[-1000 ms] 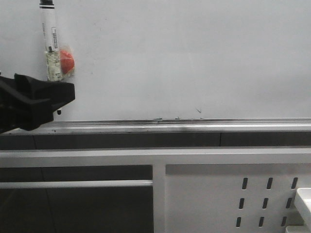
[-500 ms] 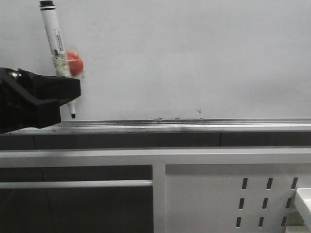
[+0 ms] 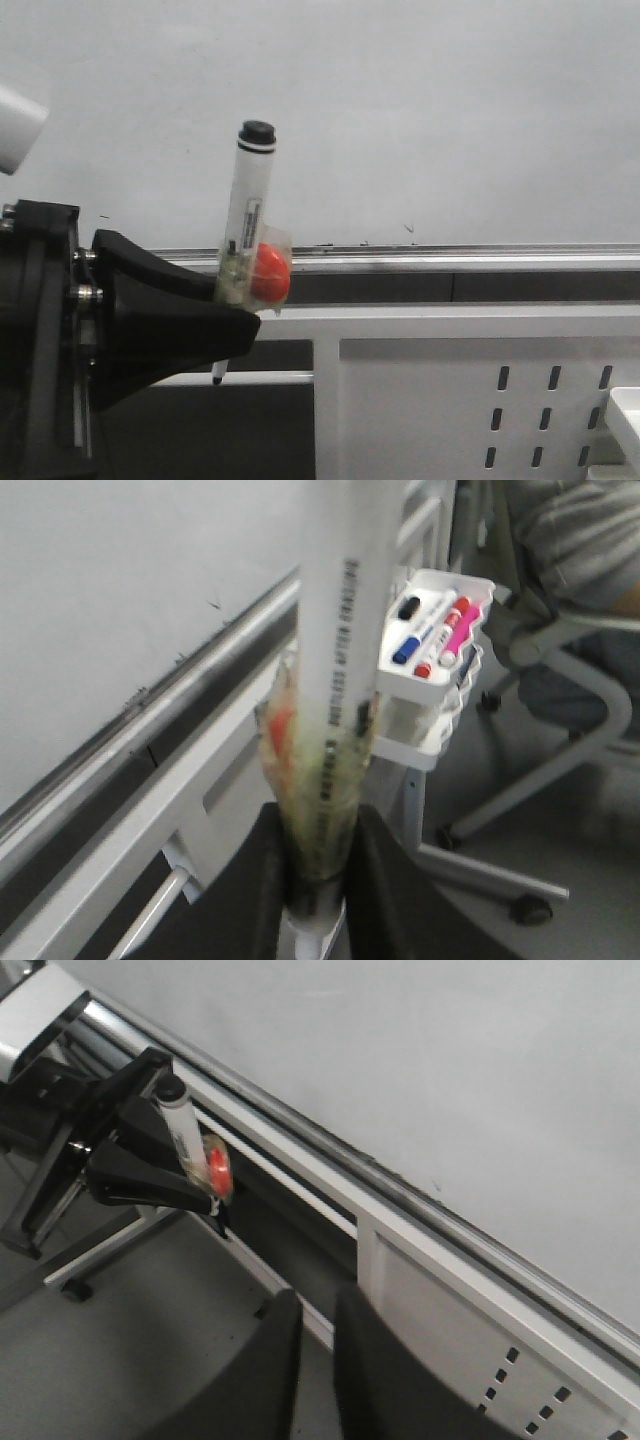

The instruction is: Write number 1 on whiteboard

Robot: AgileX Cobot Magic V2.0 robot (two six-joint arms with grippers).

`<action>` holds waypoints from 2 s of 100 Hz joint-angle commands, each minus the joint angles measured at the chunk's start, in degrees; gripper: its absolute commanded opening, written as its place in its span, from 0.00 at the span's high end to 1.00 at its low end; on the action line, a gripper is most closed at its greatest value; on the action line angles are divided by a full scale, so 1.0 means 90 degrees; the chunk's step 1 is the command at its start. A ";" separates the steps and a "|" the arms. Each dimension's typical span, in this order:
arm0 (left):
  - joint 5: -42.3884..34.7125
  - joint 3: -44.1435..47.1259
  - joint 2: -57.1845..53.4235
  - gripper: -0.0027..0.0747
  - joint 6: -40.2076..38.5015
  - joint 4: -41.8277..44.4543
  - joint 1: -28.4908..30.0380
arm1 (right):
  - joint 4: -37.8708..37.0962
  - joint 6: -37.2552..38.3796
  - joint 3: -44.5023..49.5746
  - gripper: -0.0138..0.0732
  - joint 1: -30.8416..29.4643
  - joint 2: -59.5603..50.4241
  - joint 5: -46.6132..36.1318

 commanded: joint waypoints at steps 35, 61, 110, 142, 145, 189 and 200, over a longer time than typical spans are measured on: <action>0.3960 -0.1498 -0.1313 0.99 -0.0020 0.1271 -0.0866 | 0.0176 -0.0807 -0.1616 0.37 0.1581 0.2428 -0.0226; 0.4563 -0.2035 -0.1518 0.99 -0.0020 0.0399 -0.1592 | -0.0529 -0.1475 -0.1847 0.37 0.2826 0.3267 -0.1124; 0.4491 -0.2077 -0.1507 0.99 -0.0020 0.0282 -0.1655 | -0.0417 -0.1475 -0.2054 0.37 0.2934 0.3535 -0.1210; 0.4326 -0.2077 -0.1507 0.99 -0.0020 0.0282 -0.1655 | -0.0291 -0.1533 -0.2073 0.47 0.2934 0.3545 -0.1216; 0.4309 -0.2077 -0.1507 0.99 -0.0020 0.0282 -0.1655 | -0.0291 -0.1533 -0.2073 0.47 0.2934 0.3545 -0.1249; 0.3941 -0.2077 -0.1519 0.99 -0.0020 0.0282 -0.1655 | -0.0277 -0.1522 -0.2073 0.92 0.2934 0.3545 -0.1527; 0.3854 -0.2077 -0.1527 0.99 -0.0020 0.0138 -0.1655 | -0.0277 -0.1522 -0.2073 0.92 0.2934 0.3545 -0.1563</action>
